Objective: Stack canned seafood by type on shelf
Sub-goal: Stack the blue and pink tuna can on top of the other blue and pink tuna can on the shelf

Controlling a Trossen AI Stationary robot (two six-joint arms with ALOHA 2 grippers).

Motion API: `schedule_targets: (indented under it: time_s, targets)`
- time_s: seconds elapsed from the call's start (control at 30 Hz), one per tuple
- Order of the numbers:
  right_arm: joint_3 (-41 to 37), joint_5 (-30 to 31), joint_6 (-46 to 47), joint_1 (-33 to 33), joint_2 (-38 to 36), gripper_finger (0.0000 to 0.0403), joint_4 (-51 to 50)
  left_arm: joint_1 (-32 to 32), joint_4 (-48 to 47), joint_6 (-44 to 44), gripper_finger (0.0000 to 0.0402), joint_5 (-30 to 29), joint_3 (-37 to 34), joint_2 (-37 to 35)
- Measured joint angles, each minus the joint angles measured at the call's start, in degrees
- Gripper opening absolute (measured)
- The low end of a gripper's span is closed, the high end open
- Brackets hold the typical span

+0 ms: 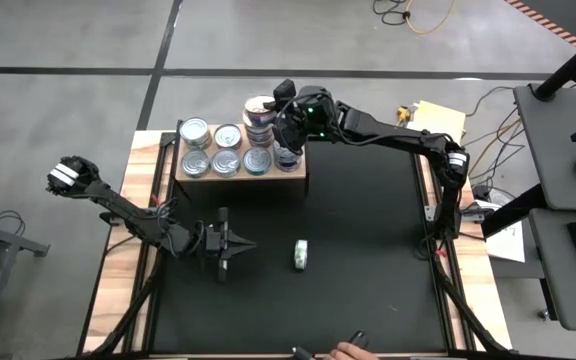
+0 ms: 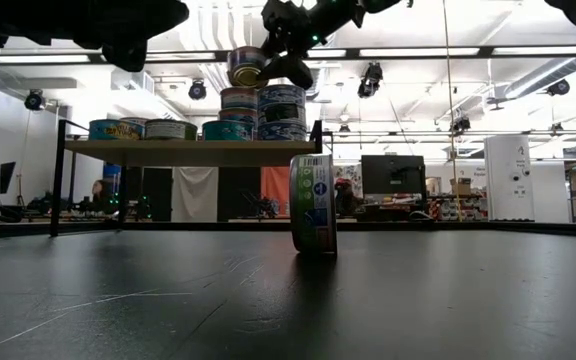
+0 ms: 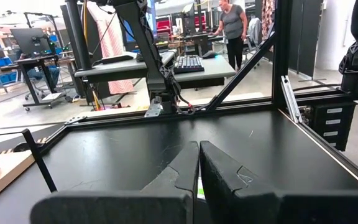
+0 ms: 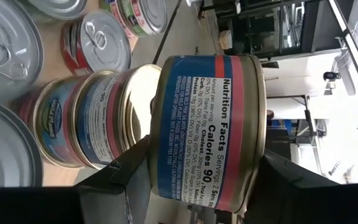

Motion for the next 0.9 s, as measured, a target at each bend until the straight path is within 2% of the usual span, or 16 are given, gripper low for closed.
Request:
schedule_targets:
  time_s: [0.23, 0.5, 0.77, 0.9]
  targets:
    - [0.0, -2.8, 3.0, 0.0, 0.0, 0.0208, 0.0, 0.0, 0.0, 0.0, 0.0, 0.0, 0.0, 0.0]
    - [0.0, -2.8, 3.4, 0.0, 0.0, 0.0199, -1.0, 0.0, 0.0, 0.0, 0.0, 0.0, 0.0, 0.0]
    - [0.0, -2.8, 4.2, 0.0, 0.0, 0.0211, -1.0, 0.0, 0.0, 0.0, 0.0, 0.0, 0.0, 0.0]
    - [0.0, -2.7, 4.2, 0.0, 0.0, 0.0201, -1.0, 0.0, 0.0, 0.0, 0.0, 0.0, 0.0, 0.0]
